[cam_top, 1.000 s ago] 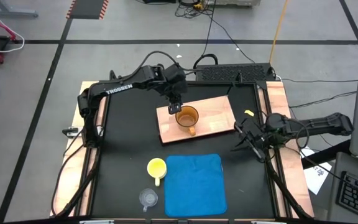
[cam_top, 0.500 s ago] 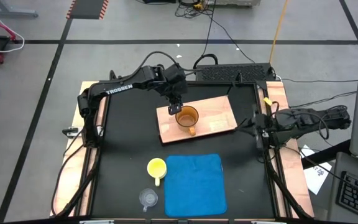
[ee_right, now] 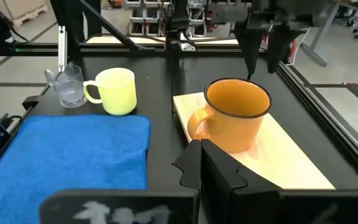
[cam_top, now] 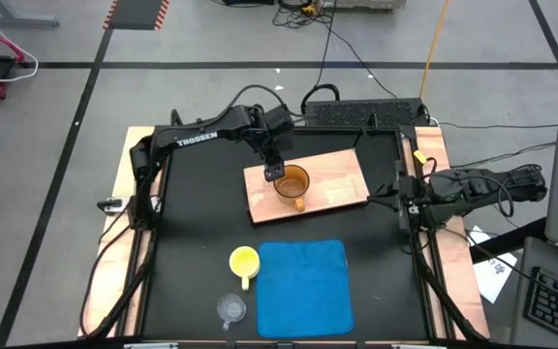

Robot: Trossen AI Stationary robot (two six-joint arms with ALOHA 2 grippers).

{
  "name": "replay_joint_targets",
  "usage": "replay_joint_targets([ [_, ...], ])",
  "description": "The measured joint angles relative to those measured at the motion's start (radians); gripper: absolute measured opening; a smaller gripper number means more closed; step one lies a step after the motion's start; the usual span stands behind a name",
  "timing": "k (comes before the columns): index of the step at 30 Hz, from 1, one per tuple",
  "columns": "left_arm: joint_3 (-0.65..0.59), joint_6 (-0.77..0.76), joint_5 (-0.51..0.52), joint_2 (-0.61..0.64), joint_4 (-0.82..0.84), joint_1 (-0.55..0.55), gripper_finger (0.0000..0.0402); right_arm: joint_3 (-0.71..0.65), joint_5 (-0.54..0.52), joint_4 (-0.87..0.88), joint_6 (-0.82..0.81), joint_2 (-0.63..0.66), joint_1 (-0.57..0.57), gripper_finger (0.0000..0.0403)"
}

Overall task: Stack small to large cups/mugs on shelf
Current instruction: Put the orange mug on the shelf

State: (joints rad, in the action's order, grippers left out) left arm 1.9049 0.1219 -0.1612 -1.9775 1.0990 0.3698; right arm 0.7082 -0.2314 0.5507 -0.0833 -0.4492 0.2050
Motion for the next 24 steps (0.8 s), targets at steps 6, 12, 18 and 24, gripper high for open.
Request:
replay_joint_targets([
  [6, 0.000, 0.001, 0.001, -0.024, 0.004, -0.001, 0.0191, 0.000, 0.000, 0.000, -0.002, 0.000, 0.000, 0.0000],
  [12, 0.000, 0.001, 0.001, -0.026, 0.005, -0.001, 0.0191, 0.000, 0.000, 0.000, -0.002, 0.000, 0.000, 0.0000],
  [18, 0.000, -0.001, -0.020, -0.033, 0.005, -0.004, 0.0191, 0.000, 0.000, 0.000, -0.002, 0.000, 0.000, 0.0000],
  [24, 0.000, 0.001, -0.022, -0.059, 0.004, -0.013, 0.0191, 0.000, 0.001, 0.000, -0.002, 0.000, 0.000, 0.0000],
])
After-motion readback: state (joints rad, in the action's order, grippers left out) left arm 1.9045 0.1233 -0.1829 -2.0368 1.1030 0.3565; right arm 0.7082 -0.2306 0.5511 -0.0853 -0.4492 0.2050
